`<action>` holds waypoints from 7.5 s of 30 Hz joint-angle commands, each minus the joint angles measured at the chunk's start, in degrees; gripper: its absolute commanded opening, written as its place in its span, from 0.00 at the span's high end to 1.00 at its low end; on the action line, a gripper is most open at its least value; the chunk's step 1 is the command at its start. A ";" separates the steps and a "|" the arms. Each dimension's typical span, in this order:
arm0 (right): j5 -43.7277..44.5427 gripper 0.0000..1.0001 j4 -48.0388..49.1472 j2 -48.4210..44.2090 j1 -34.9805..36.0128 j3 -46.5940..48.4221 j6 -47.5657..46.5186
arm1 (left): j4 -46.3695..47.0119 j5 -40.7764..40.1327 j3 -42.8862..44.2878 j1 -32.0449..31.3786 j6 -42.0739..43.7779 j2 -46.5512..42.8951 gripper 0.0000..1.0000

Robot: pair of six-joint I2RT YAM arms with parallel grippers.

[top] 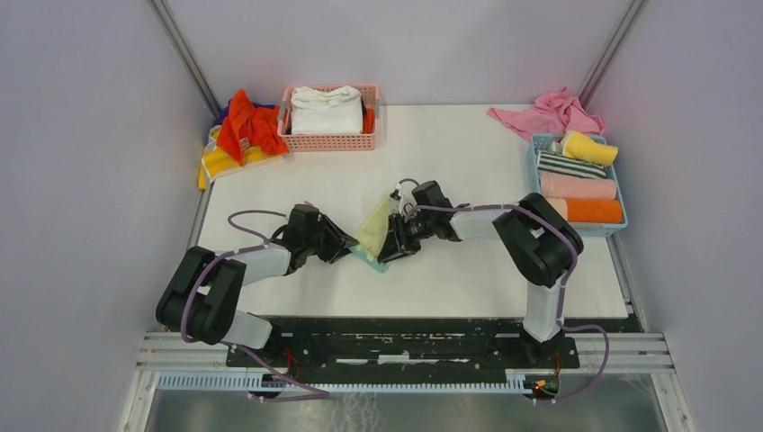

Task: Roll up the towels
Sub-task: Roll the towel at the center of the board.

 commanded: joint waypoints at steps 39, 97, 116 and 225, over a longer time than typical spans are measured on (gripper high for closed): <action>43.15 0.58 -30.02 -5.67 18.42 14.71 -37.37 | -8.78 -5.66 0.18 -0.67 -1.26 8.08 0.59; -7.74 0.99 12.08 3.38 1.88 -4.48 0.44 | -4.98 -0.53 -0.89 -0.32 -8.75 -3.24 0.35; 39.36 0.55 -25.72 -23.15 15.59 1.28 -28.79 | -12.14 -6.46 2.48 -5.60 -15.05 2.14 0.97; 23.03 0.62 -19.10 -14.02 4.46 0.24 -19.42 | -5.23 -10.23 -6.69 -7.59 -13.35 1.02 0.60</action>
